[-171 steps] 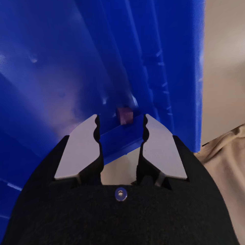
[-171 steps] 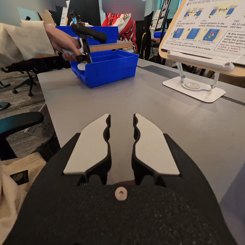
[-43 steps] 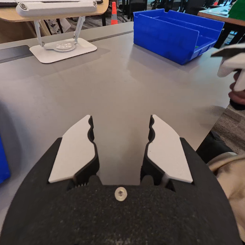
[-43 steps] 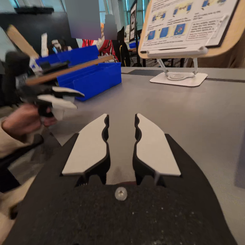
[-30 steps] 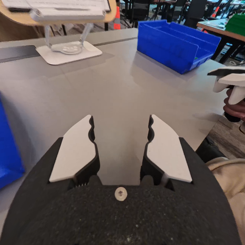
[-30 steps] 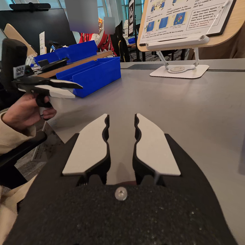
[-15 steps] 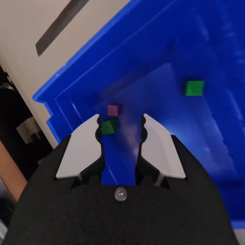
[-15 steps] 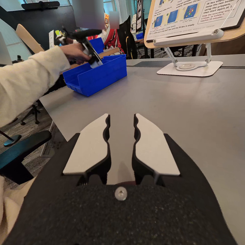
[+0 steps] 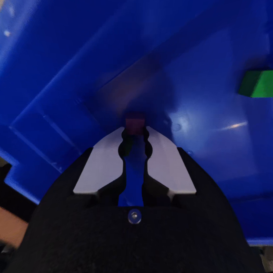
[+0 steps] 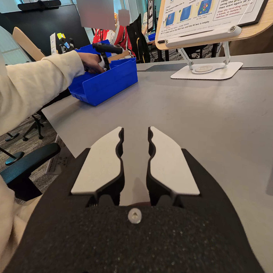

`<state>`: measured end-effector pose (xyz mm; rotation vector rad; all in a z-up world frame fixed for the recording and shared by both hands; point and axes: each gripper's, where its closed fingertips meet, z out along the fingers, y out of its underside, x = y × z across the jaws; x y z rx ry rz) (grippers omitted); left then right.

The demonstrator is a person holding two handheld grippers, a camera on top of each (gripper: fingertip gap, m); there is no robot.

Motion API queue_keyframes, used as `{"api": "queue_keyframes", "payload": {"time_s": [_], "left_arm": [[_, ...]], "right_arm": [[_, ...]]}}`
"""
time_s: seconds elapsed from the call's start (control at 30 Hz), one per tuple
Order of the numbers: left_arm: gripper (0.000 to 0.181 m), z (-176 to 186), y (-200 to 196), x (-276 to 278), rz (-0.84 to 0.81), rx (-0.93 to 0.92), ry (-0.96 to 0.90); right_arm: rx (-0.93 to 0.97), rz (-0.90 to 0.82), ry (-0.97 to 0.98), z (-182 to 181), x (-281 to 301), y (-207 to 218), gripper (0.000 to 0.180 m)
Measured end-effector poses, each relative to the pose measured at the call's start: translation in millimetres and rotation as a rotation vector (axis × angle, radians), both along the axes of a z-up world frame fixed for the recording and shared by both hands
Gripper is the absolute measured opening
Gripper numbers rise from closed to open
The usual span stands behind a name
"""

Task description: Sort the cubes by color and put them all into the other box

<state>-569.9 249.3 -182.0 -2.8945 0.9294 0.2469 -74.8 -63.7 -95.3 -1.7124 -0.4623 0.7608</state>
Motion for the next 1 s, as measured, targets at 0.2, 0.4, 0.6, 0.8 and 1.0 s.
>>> {"api": "queue_keyframes", "payload": {"time_s": [0.2, 0.4, 0.6, 0.8, 1.0], "left_arm": [[0.022, 63, -31, 45, -0.116, 0.305, -0.29], [0.022, 145, -119, 102, -0.188, 0.863, -0.603], [0.022, 131, -190, 84, 0.071, 1.128, -0.574], [0.022, 107, -209, 81, 0.086, 1.116, -0.64], [0.022, 148, -227, 146, -0.221, 1.187, -0.95]], "right_arm": [[0.024, 0.002, -0.018, 4, -3, -4, 0.029], [0.03, -0.012, -0.017, 6, 2, -2, 0.029], [0.013, -0.057, 0.013, 3, 20, 9, 0.028], [-0.038, -0.061, 0.099, 10, 25, 22, 0.029], [-0.17, 0.082, 0.244, 26, -5, 27, 0.043]]}}
